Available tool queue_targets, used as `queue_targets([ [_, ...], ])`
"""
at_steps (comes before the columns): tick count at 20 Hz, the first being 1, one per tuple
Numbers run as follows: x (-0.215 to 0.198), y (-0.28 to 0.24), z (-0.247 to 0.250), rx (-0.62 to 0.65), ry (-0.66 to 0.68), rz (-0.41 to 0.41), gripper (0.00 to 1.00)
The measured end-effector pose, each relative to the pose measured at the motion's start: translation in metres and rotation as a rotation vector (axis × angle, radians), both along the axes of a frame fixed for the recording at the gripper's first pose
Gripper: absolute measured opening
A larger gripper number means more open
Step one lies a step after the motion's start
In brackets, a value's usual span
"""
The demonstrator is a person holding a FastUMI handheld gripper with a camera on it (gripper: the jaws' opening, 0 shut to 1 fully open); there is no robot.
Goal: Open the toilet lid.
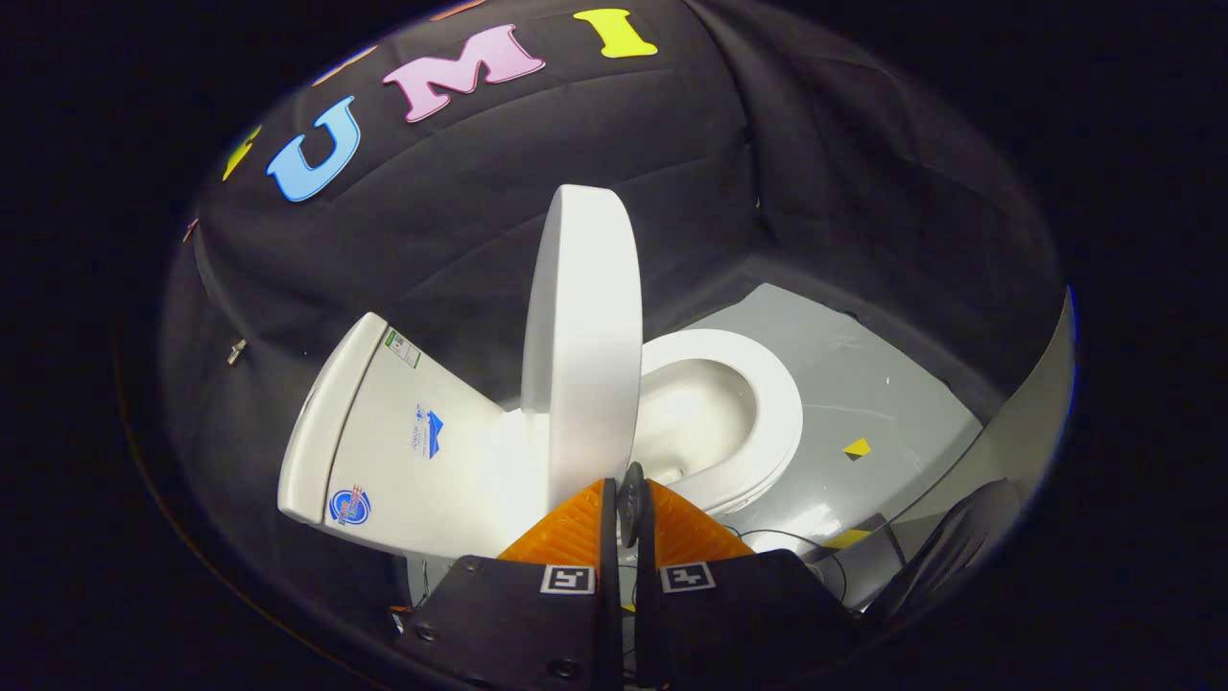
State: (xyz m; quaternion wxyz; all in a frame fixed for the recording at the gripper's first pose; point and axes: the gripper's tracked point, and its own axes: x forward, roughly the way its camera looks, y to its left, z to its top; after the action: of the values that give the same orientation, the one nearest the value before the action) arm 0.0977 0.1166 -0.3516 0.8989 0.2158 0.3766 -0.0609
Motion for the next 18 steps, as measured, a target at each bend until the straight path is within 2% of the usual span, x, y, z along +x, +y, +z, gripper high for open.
queue_targets([
  [7, 0.0, 0.052, 0.032, -0.138, -0.067, 0.044, 0.11],
  [14, -0.002, 0.12, 0.056, -0.216, -0.146, 0.146, 0.11],
  [18, -0.001, 0.144, 0.06, -0.303, -0.181, 0.166, 0.11],
])
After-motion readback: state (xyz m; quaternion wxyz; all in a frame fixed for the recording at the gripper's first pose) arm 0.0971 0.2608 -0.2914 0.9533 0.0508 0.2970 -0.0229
